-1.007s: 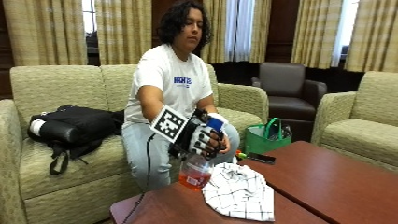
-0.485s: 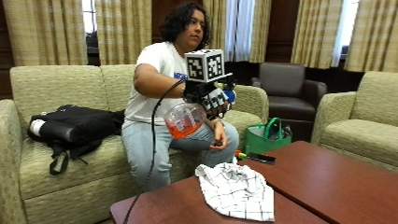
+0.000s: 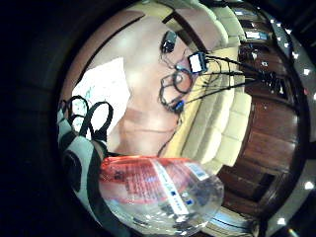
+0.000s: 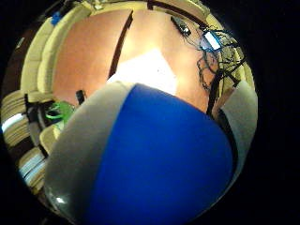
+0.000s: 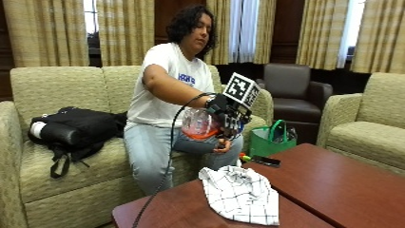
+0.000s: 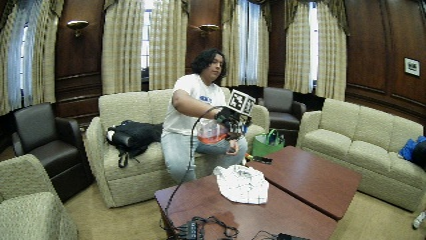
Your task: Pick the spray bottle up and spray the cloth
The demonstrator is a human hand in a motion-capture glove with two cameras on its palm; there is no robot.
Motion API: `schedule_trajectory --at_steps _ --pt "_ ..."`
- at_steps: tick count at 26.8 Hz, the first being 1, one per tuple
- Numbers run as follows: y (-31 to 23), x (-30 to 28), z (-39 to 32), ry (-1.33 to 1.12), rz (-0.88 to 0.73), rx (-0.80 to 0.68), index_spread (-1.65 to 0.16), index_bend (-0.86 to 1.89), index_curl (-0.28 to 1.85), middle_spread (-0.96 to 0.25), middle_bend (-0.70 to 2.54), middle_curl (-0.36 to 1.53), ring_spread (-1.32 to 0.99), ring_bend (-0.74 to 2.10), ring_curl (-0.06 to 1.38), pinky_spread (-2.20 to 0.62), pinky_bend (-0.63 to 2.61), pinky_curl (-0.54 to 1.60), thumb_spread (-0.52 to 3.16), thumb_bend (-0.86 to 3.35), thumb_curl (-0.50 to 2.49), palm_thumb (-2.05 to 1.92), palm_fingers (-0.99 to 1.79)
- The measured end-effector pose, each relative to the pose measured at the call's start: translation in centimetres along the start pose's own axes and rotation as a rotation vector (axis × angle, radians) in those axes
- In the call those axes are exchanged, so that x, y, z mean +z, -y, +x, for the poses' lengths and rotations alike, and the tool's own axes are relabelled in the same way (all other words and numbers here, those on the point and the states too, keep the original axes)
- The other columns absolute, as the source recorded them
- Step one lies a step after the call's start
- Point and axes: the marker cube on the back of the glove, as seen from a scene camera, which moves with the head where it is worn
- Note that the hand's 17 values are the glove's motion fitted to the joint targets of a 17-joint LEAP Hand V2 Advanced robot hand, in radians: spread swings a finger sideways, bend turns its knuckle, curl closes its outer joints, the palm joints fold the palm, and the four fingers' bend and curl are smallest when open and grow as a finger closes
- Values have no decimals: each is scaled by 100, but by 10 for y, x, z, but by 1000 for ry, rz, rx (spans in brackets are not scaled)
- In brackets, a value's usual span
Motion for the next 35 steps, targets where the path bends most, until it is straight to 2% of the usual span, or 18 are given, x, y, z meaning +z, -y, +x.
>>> schedule_trajectory --at_steps 6,10,16,22,25,29,35 --pt "7 45 -61 -150 -75 -69 -26 44 52 -22 62 51 -22 64 45 -30 41 38 8 -3 74 96 139" --pt "5 66 -98 -122 -116 -205 -26 43 53 -22 62 51 -22 64 45 -31 41 38 8 -3 75 96 138" --pt "16 100 -130 -154 -145 -195 -26 42 54 -22 63 52 -22 64 46 -31 41 38 9 -3 76 95 139" --pt "24 109 -122 -164 -156 -140 -26 42 54 -22 63 52 -22 64 46 -30 41 38 10 -3 77 95 138" --pt "26 95 -109 -152 -128 -75 -26 42 55 -22 63 52 -22 64 46 -30 41 38 11 -3 77 95 138" --pt "25 55 -84 -15 -65 -31 -26 42 55 -22 63 52 -22 64 46 -30 40 38 11 -3 77 95 138" --pt "23 -46 -44 309 146 19 -27 41 56 -22 63 52 -22 63 46 -30 40 38 12 -3 78 95 138"
